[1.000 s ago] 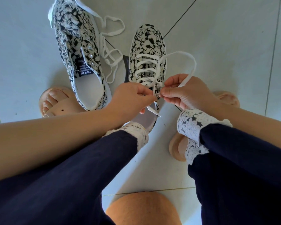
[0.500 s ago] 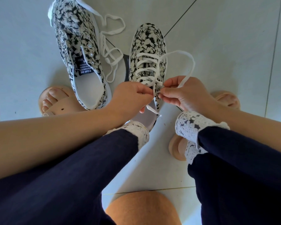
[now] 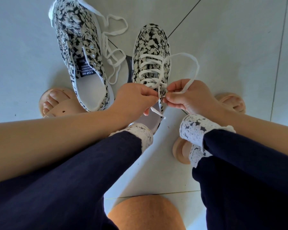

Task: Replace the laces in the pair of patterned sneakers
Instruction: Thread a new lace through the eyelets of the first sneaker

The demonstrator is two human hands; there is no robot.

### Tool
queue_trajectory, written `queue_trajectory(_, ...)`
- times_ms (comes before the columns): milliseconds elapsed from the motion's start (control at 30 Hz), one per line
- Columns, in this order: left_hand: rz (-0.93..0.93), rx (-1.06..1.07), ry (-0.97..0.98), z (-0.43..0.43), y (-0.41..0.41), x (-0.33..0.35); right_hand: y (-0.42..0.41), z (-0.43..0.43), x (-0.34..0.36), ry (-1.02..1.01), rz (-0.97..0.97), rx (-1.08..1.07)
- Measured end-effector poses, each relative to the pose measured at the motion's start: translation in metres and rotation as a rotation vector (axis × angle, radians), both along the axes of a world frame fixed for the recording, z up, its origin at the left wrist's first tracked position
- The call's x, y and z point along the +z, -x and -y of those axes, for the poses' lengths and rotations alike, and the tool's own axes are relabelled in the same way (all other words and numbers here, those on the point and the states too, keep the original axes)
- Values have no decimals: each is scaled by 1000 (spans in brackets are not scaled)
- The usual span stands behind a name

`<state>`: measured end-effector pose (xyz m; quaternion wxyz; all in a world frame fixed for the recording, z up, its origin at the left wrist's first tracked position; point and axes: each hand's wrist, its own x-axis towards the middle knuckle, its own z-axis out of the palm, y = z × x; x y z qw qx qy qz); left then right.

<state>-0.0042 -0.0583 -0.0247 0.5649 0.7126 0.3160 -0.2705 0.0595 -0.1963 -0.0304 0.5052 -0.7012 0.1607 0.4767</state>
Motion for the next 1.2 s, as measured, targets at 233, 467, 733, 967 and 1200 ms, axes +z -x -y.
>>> queue_trajectory(233,25,-83,-66,0,1,-4,-4,-2,-3,40,8,45)
queue_trajectory(467,142,-317,-310,0,-4,-4,-5,-1,-6,-17,-108,62)
queue_trajectory(733,215,-105,-198,-25,-4,9,-24,13,1,81,19,53)
queue_trajectory(967,67,287,481,-34,-20,20,-19,-17,33,-58,449,628)
queue_trajectory(1200,42,350,554,-48,-20,17,-36,-16,43,-40,445,449)
